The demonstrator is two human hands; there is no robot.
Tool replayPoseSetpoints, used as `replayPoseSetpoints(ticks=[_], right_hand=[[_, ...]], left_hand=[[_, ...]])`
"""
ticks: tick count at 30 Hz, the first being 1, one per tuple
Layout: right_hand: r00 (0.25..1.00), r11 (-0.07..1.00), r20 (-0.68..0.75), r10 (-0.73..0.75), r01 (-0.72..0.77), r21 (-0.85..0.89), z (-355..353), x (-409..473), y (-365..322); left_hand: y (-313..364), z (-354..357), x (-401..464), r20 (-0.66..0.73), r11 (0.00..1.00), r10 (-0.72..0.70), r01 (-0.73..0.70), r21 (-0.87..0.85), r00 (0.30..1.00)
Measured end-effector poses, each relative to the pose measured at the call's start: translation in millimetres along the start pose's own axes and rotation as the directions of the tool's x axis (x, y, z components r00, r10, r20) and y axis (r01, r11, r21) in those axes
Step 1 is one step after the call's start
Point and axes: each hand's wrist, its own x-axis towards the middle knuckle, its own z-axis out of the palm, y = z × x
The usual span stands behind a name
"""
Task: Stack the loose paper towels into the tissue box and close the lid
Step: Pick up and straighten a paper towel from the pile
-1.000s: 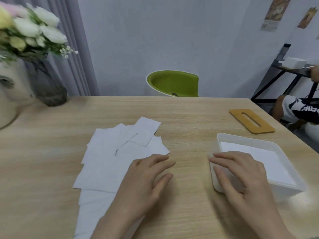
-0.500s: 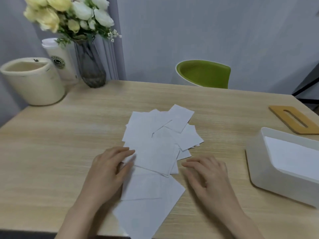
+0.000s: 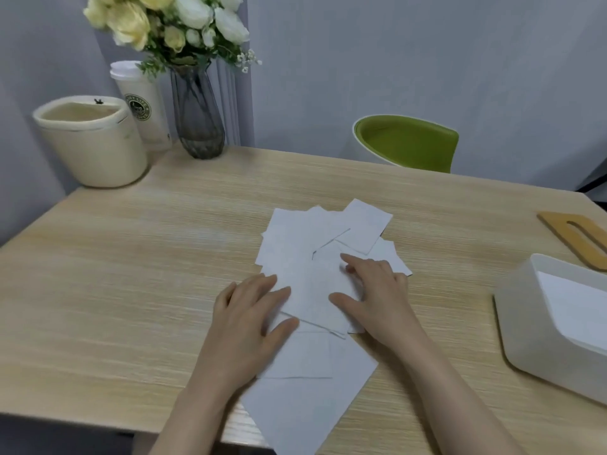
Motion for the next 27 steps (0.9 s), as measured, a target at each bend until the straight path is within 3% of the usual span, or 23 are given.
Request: replayPoseSetpoints(ticks=[14,27], right_hand=[[0.998,0.997,0.035,0.046,-0.043,-0.067,-0.5,18.3,-11.7],[0.995,0.993,0.001,0.096,-0.096,0.076,1.3,9.4,-4.6]], left_hand=[[-1.3,3.7,-0.6,-0.037,0.999,0.029,-0.030,-0.023,0.999],[-2.5,5.1,-0.8,-0.064,0.999,0.035,-0.036,-0.016,0.997]])
